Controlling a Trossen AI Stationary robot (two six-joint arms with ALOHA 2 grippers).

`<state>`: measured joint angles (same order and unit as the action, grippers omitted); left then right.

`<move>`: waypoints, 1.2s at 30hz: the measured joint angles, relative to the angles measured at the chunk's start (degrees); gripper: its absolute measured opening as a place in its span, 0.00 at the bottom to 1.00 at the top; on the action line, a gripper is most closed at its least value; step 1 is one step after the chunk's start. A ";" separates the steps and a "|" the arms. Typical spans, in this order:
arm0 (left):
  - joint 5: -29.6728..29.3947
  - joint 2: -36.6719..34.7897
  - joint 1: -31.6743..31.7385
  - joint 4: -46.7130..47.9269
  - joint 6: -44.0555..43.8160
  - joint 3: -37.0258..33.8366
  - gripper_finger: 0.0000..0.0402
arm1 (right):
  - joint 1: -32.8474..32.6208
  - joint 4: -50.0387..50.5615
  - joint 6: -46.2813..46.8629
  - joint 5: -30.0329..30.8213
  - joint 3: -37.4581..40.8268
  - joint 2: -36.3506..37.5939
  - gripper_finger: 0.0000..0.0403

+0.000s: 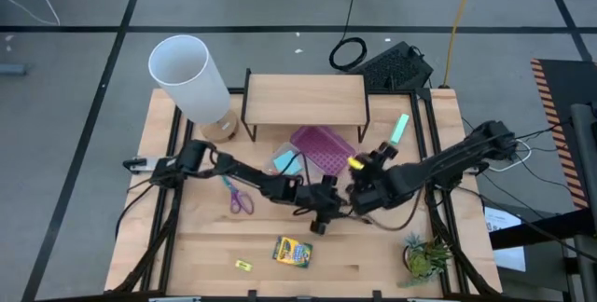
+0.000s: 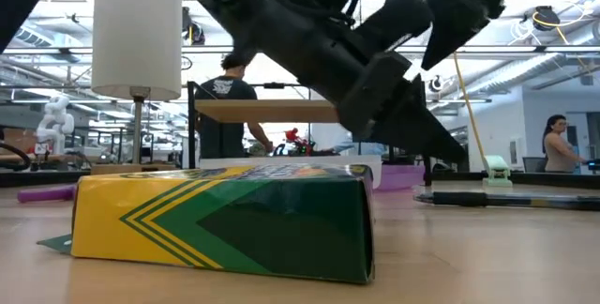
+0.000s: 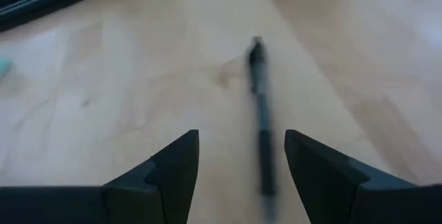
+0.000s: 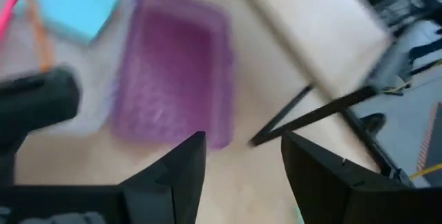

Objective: Pack school essentials
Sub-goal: Put the pen into the supply box

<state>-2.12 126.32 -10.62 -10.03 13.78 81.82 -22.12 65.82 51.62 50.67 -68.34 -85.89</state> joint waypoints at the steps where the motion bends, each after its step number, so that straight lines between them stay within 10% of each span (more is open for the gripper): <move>1: 0.82 0.10 0.54 -0.01 -0.44 0.00 0.54 | 0.36 -0.48 0.19 1.25 1.53 2.30 0.45; 8: 4.61 1.72 1.65 -0.92 -0.18 0.02 0.54 | 3.07 -13.24 -1.62 3.86 13.53 20.42 0.45; 20: 6.59 6.36 1.15 -6.59 0.77 0.33 0.49 | 3.10 -70.89 -29.46 -4.46 32.36 31.64 0.45; 29: 6.62 6.40 0.93 -5.72 -0.37 0.33 0.10 | 2.22 -81.81 -37.16 -4.39 32.72 31.49 0.45; 36: 6.29 6.40 0.78 -4.86 -1.94 0.83 0.08 | -1.18 -83.33 -39.34 -4.41 32.72 31.48 0.45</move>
<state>4.16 132.73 -9.85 -14.90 11.84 82.65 -23.29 -17.51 12.28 46.26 -35.62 -54.41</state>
